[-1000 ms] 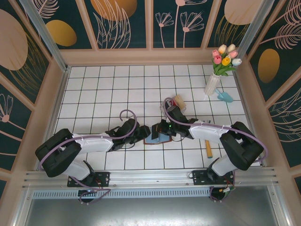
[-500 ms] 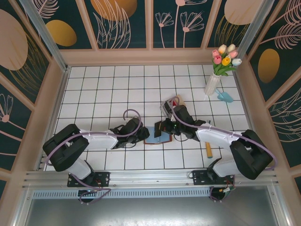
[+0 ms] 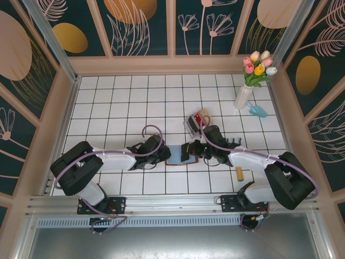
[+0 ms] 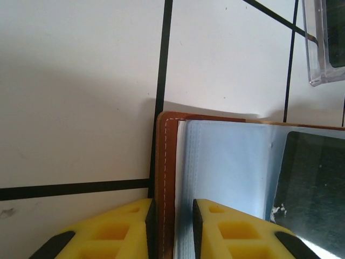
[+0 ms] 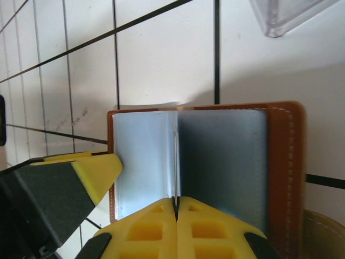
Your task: Put the credit cards into the card holder
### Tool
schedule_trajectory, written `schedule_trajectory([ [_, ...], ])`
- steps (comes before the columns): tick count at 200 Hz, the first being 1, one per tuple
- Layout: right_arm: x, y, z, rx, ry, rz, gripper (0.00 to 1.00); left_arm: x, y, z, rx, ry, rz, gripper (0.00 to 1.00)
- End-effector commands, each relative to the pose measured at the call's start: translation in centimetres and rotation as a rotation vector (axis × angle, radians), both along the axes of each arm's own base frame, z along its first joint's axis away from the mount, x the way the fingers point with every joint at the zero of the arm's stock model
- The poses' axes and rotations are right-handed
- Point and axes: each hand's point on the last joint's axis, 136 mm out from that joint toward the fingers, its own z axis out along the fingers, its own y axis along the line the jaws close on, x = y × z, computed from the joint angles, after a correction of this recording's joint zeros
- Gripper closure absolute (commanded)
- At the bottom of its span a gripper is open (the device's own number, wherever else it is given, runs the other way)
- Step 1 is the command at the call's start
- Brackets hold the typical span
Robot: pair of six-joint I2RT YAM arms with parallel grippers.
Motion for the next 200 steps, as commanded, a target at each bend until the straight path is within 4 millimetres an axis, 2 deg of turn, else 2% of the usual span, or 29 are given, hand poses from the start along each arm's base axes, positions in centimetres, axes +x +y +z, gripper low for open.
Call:
schedule_trajectory([
  [1, 0.0, 1.2, 0.5, 0.075, -0.049, 0.056, 1.00, -0.2, 0.5, -1.0, 0.044, 0.019, -0.008, 0.73],
  [58, -0.6, 0.8, -2.9, 0.018, 0.026, 0.058, 1.00, -0.1, 0.3, -1.0, 0.036, 0.023, -0.008, 0.73],
  [127, -0.8, 1.6, -3.6, 0.065, 0.064, 0.044, 1.00, -0.3, 0.5, -1.2, 0.037, 0.032, -0.001, 0.73],
  [200, -0.8, 5.1, -3.2, 0.099, 0.092, 0.107, 0.97, -0.3, 0.4, -1.3, 0.028, 0.035, 0.003, 0.73],
])
